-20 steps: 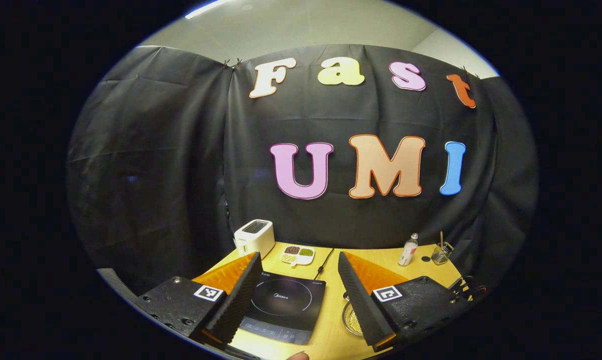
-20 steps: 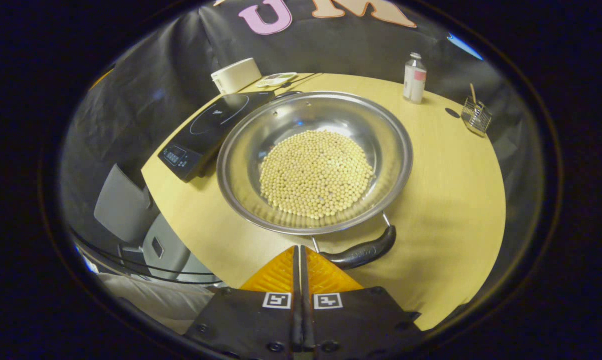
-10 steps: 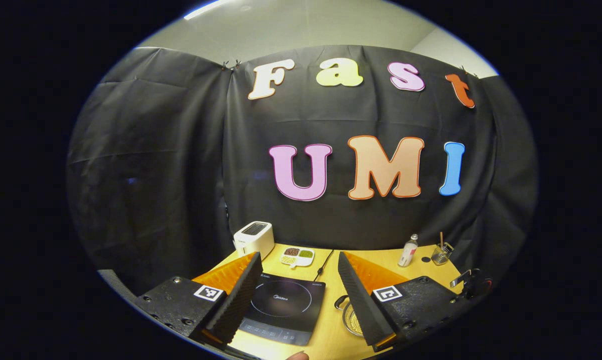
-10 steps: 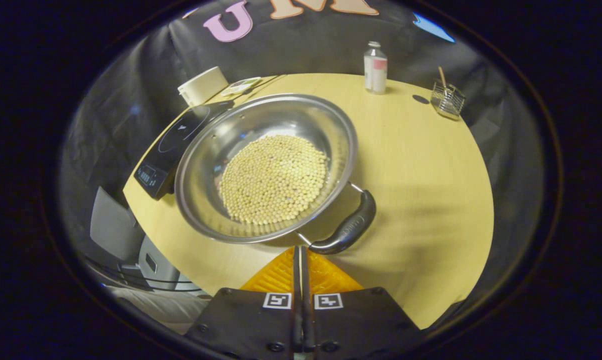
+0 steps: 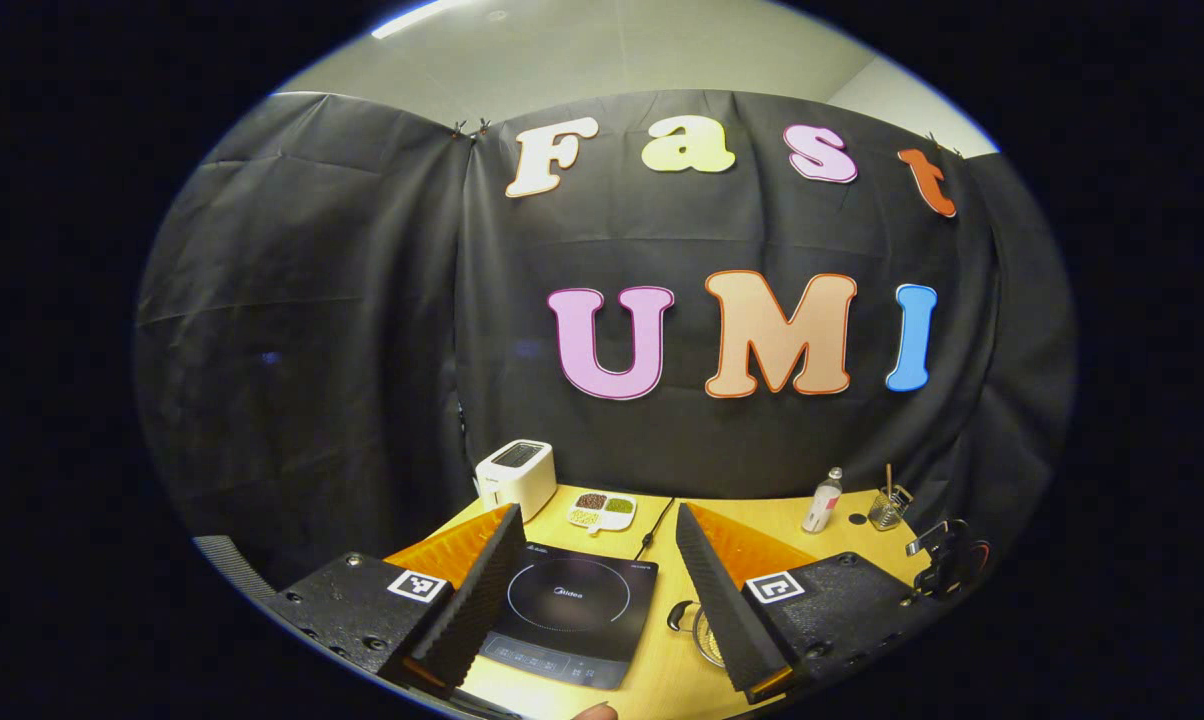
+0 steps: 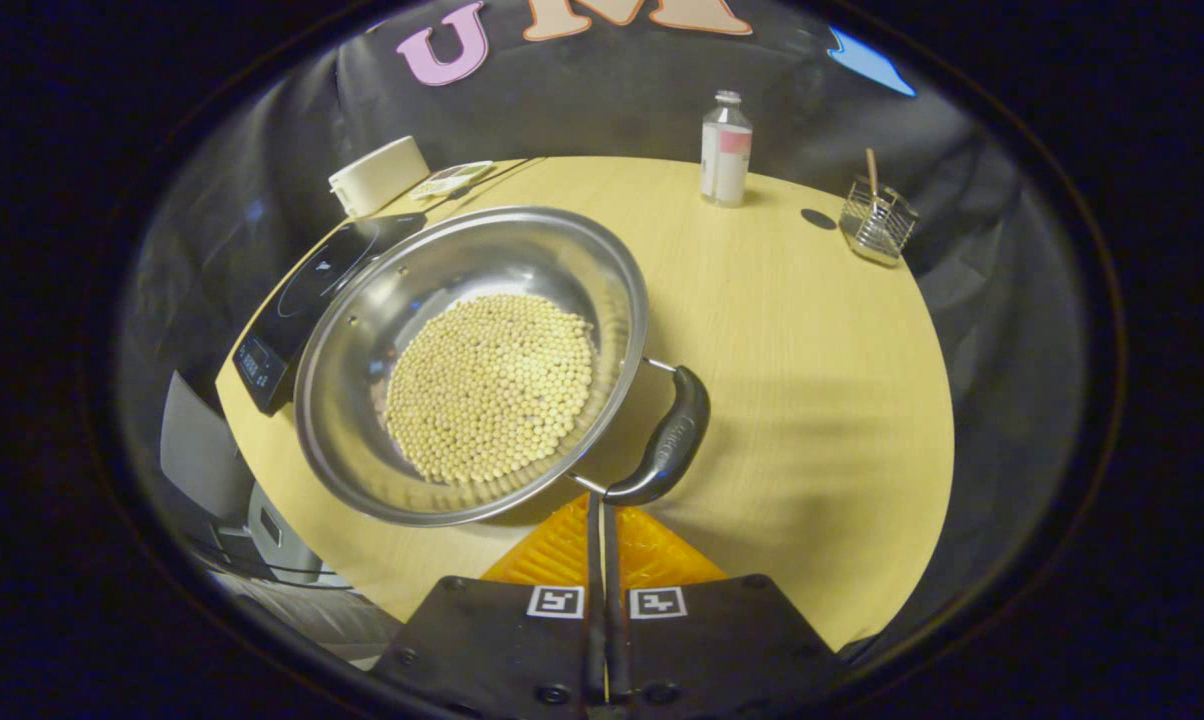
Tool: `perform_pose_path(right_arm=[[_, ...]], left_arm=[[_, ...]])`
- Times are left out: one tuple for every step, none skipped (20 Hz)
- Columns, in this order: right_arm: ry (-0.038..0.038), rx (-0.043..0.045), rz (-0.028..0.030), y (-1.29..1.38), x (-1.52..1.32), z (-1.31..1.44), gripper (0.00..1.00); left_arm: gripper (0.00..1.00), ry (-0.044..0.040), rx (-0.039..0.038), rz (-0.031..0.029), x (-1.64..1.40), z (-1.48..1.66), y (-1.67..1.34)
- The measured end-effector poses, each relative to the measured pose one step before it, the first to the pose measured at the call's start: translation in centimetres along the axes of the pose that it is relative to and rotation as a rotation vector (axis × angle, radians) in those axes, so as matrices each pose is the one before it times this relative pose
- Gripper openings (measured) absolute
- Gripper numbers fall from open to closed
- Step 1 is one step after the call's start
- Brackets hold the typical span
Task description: First push the handle of the pot to place it horizontally, then grasp the pot with both hands and set it on the induction cooktop.
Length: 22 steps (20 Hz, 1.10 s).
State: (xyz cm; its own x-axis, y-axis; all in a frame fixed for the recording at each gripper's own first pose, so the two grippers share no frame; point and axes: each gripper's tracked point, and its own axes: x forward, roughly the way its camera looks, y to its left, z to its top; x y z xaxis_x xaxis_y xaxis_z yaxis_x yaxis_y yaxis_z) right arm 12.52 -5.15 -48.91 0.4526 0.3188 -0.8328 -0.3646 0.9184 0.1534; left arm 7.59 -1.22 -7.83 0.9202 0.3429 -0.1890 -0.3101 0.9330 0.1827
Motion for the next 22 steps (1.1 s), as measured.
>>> perform_pose_path(right_arm=[[-0.00112, -0.00204, -0.00587, -0.343, 0.200, 0.394, 0.02], [-0.00243, -0.00240, -0.00660, -0.343, 0.198, 0.425, 0.02], [-0.00173, -0.00084, -0.00604, -0.273, 0.168, 0.292, 0.02], [-0.00168, -0.00031, -0.00566, -0.236, 0.165, 0.332, 0.03], [-0.00057, 0.00154, -0.00403, -0.228, 0.058, 0.248, 0.03], [0.00118, 0.00853, -0.00334, -0.170, 0.062, 0.228, 0.03], [-0.00177, 0.00921, 0.00009, -0.096, -0.122, 0.127, 0.03], [-0.00222, 0.00202, -0.00270, -0.036, -0.236, -0.014, 0.03], [-0.00299, -0.00271, -0.00204, -0.100, -0.290, -0.066, 0.00], [-0.00564, -0.00046, -0.00095, 0.007, -0.422, 0.037, 0.00], [-0.00765, 0.00450, 0.00079, 0.006, -0.524, 0.080, 0.03], [-0.01388, 0.00928, -0.00265, -0.055, -0.543, 0.424, 0.00], [-0.01311, 0.01254, -0.01184, -0.254, -0.543, 0.381, 0.03], [-0.00818, 0.01318, -0.01262, -0.319, -0.426, 0.440, 0.03], [-0.01601, 0.02330, 0.00685, 0.189, -0.604, 0.525, 0.02], [-0.01451, 0.02801, 0.00324, 0.212, -0.391, 0.647, 0.02], [-0.01658, 0.02686, -0.00920, -0.095, -0.531, 0.583, 0.03], [-0.01468, 0.02240, -0.01348, -0.157, -0.427, 0.619, 0.03], [-0.00929, 0.02193, -0.01483, -0.197, -0.079, 0.368, 0.12], [-0.00699, 0.02831, -0.02127, -0.041, -0.158, 0.425, 0.16], [0.00211, 0.02436, -0.02388, -0.256, -0.090, 0.186, 0.27], [0.01211, 0.03147, -0.01351, 0.164, -0.316, -0.002, 0.35]], left_arm=[[0.89, -0.00152, -0.00038, 0.00165, 0.047, 0.117, 0.010], [0.89, -0.00050, -0.00024, 0.00218, -0.060, -0.067, 0.079], [0.89, 0.00004, -0.00065, 0.00088, -0.062, 0.070, 0.034], [0.89, 0.00078, -0.00069, 0.00057, -0.075, -0.124, -0.069], [0.89, 0.00025, -0.00025, 0.00045, -0.020, -0.042, -0.007], [0.93, 0.00331, -0.00028, 0.00006, 0.045, -0.099, 0.000], [0.93, 0.00003, -0.00126, -0.00003, -0.010, -0.021, 0.032], [0.93, 0.00149, -0.00207, -0.00082, -0.047, -0.063, 0.000], [0.93, 0.00211, -0.00256, -0.00129, 0.059, -0.095, -0.150], [0.89, 0.00503, -0.00423, -0.00335, 0.073, -0.157, -0.074], [0.89, 0.00261, -0.00569, -0.00606, 0.106, -0.135, -0.206], [0.93, 0.00486, -0.00286, -0.00599, 0.117, -0.332, -0.187], [0.93, 0.00345, -0.00156, -0.00682, 0.200, -0.164, -0.145], [0.93, 0.00827, -0.00202, -0.00948, 0.267, -0.297, -0.212], [0.93, 0.00797, -0.00316, -0.01044, 0.202, -0.358, -0.389], [0.93, 0.00799, -0.00444, -0.01258, 0.322, -0.468, -0.286], [0.93, 0.01029, -0.00648, -0.01652, 0.346, -0.485, -0.463], [0.93, 0.01774, -0.00638, -0.02127, 0.352, -0.793, -0.409], [0.94, 0.01961, -0.00407, -0.02337, 0.660, -0.766, -0.423], [0.93, 0.02412, -0.00536, -0.02421, 0.589, -1.030, -0.332], [0.93, 0.02336, -0.00532, -0.02635, 0.825, -0.779, -0.348], [0.94, 0.02096, -0.00389, -0.02159, 0.796, -0.893, -0.192]])
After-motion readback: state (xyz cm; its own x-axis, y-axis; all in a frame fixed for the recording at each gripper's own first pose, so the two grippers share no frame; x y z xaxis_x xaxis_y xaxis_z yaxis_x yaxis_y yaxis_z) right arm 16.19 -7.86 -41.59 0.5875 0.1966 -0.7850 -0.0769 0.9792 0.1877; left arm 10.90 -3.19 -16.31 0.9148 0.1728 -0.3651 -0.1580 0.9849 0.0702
